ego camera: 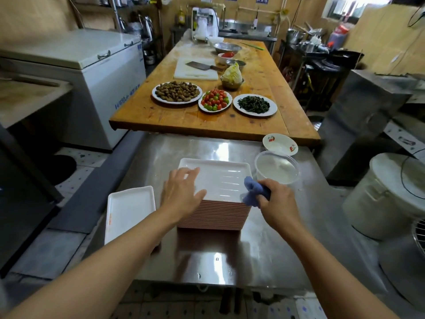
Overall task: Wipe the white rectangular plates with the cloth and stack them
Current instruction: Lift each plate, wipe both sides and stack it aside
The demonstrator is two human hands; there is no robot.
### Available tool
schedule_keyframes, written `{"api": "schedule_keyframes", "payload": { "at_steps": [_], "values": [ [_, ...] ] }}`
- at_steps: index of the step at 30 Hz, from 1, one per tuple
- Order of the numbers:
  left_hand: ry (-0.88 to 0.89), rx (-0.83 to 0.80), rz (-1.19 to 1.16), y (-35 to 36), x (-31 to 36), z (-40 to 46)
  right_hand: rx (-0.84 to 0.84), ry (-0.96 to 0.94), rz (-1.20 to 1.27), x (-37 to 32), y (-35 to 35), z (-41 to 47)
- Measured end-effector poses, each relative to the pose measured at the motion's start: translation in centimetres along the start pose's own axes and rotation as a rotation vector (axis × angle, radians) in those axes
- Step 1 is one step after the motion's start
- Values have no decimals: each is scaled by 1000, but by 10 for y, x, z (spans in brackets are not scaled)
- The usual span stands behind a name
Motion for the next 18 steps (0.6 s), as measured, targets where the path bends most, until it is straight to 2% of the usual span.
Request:
{"api": "schedule_keyframes", "payload": {
  "at_steps": [2, 6, 9, 14, 18],
  "values": [
    [163, -118, 51, 10, 16, 3, 8, 61, 107, 5, -2, -2],
    [216, -279, 151, 33, 24, 3, 6, 144, 198, 13, -4, -4],
    [220, -240, 178, 37, 24, 0, 12, 157, 227, 17, -7, -6],
    [314, 24, 227, 18, 37, -10, 44, 175, 270, 23, -13, -11],
    [296, 11, 207, 8, 39, -13, 62, 177, 334, 22, -16, -15]
  ]
}}
Point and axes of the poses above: each hand's wrist, its own z-axis towards the middle knuckle, its own y-axis out of the palm, x = y × z, the point moved 3 cm from there along z, towards the middle knuckle, and after that the axes turned 8 degrees about y, right-handed, at the moved point
